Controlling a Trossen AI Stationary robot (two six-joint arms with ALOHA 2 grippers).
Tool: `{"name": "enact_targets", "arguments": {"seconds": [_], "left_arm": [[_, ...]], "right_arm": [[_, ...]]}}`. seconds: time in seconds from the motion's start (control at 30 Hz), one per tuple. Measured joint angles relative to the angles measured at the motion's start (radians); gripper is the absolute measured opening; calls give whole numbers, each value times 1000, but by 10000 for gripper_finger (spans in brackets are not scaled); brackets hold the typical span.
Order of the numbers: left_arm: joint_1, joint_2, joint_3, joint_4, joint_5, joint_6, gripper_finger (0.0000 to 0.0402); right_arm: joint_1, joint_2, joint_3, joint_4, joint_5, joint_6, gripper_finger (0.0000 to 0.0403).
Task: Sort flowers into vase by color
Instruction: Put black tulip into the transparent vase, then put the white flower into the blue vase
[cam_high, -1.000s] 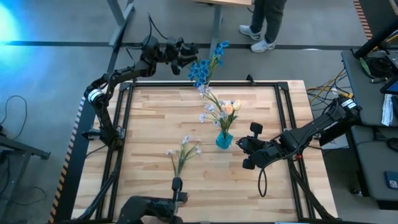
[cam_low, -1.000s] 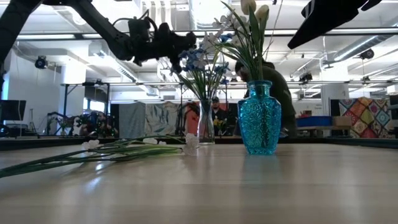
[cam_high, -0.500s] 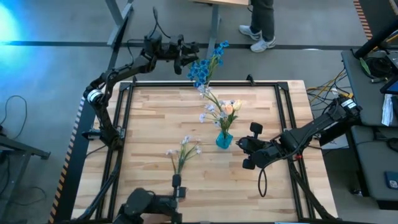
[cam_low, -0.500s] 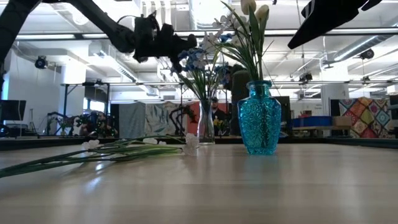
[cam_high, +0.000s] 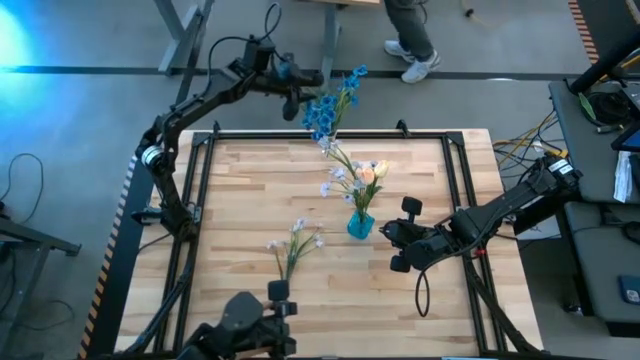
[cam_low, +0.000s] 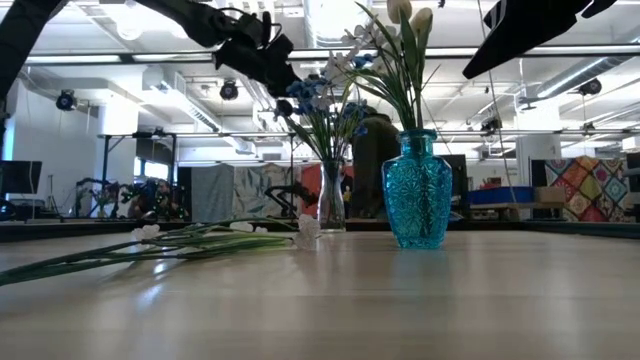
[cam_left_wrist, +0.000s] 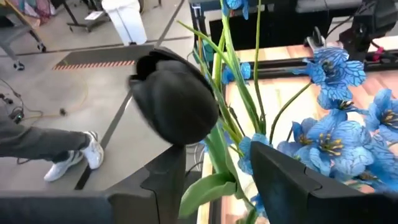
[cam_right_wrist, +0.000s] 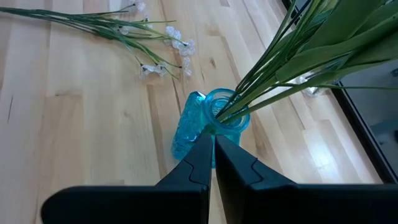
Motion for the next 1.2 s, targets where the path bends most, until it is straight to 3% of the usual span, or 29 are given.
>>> {"name": "enact_targets", "arguments": {"seconds": [0.37, 0.57, 0.73, 0.9, 1.2], "left_arm": [[0, -41, 13, -105, -98, 73, 165], [0, -112, 7, -119, -8, 65, 164], [-37, -200, -18, -234, 30, 125, 143], [-129, -343, -192, -155, -15, 156, 91], [-336, -655, -717, 235, -237, -32, 19]], "right_arm": [[0, 0, 0, 0, 0, -2, 12], [0, 0, 0, 0, 0, -4, 12], [0, 0, 0, 0, 0, -10, 12], [0, 0, 0, 0, 1, -23, 12], [-15, 0, -39, 75, 4, -61, 12]]}}
